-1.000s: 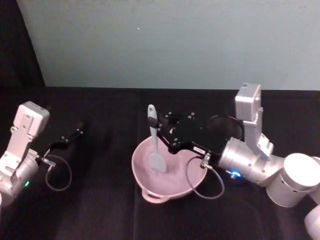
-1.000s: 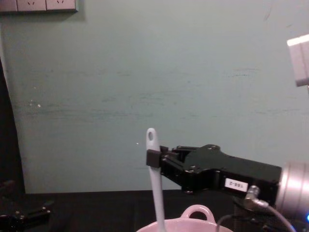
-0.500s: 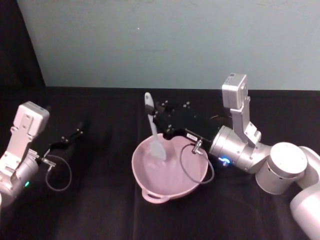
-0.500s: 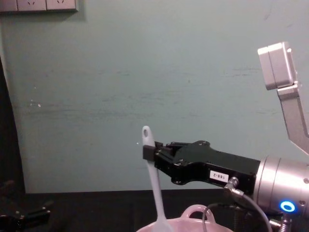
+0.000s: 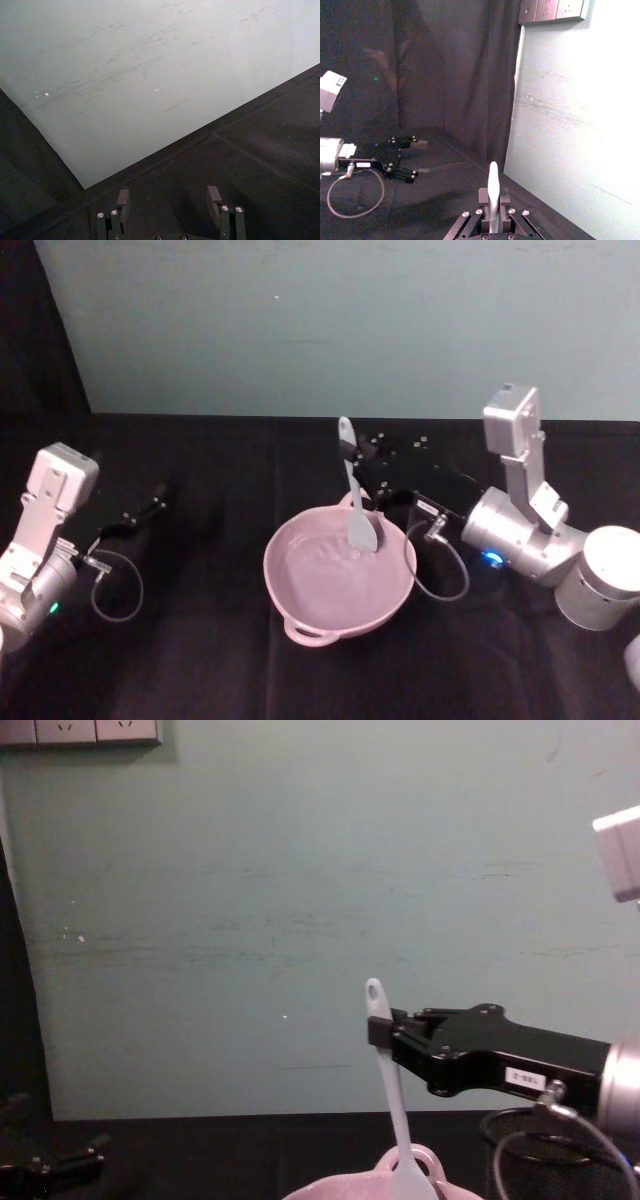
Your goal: Use the one hand to pick up the spoon and stir the clear water in the bowl.
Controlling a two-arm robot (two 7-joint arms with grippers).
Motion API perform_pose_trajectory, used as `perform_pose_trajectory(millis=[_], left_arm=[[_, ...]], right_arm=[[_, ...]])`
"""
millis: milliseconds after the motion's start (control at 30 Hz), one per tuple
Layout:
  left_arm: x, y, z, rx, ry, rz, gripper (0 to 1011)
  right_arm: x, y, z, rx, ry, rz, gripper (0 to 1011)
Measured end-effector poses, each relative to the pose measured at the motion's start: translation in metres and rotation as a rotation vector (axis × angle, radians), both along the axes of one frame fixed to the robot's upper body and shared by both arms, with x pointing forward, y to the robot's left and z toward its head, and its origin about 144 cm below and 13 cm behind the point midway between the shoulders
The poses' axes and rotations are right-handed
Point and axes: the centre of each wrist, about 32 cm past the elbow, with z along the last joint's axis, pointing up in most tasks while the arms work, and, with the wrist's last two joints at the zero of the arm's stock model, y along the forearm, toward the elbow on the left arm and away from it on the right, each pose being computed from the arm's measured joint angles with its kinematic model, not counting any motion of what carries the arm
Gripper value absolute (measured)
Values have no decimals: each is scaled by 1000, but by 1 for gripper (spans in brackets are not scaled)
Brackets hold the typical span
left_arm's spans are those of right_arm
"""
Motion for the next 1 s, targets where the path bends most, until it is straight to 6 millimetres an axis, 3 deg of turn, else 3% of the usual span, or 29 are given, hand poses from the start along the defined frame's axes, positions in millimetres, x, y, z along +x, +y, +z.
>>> perform_pose_trajectory(millis=[433,700,1000], left_arm=[[0,0,0,0,0,0,1005],[0,0,0,0,0,0,1005],[0,0,0,0,0,0,1005]], right_arm=[[-23,-6,-2,28,7,19,123],[-32,9,-7,59,20,76,123],[-28,25,-9,88,21,113,123]])
